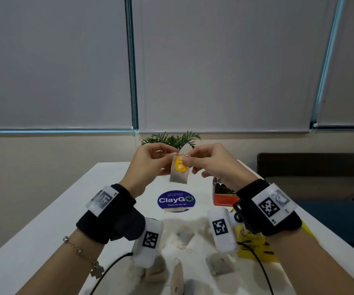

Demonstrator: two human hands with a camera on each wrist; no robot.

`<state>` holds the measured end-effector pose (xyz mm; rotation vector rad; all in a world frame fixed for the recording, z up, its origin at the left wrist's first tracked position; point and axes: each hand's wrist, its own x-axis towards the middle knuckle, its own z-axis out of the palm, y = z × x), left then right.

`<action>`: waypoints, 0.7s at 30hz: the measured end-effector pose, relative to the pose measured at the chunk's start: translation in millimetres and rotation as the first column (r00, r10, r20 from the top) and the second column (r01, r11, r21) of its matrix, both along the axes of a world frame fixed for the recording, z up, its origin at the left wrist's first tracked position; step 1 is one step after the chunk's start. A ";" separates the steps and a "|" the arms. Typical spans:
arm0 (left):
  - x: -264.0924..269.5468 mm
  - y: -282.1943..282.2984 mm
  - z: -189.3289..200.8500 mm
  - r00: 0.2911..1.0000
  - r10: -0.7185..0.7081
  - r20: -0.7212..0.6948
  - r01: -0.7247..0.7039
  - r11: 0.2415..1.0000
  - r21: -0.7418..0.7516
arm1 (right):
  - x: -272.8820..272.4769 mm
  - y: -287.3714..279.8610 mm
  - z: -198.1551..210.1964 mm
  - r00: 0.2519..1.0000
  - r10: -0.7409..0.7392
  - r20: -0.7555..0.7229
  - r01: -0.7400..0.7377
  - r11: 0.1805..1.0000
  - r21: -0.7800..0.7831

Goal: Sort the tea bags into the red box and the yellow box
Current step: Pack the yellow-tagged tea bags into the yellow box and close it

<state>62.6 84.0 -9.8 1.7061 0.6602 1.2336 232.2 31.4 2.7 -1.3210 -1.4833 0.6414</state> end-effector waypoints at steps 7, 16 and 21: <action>-2.3 -4.9 4.2 0.997 -0.019 -0.076 0.020 1.000 0.020 | -1.3 3.5 -1.7 0.999 -0.037 0.024 0.034 0.994 0.107; -42.9 17.4 22.2 0.967 0.135 -0.216 -0.116 0.988 0.097 | -17.1 4.9 -27.5 0.760 0.218 0.613 0.065 0.912 -0.404; -52.1 18.9 26.9 0.957 0.164 -0.239 -0.135 0.982 0.134 | -41.8 14.2 -57.3 0.312 0.509 0.802 0.147 0.808 -0.570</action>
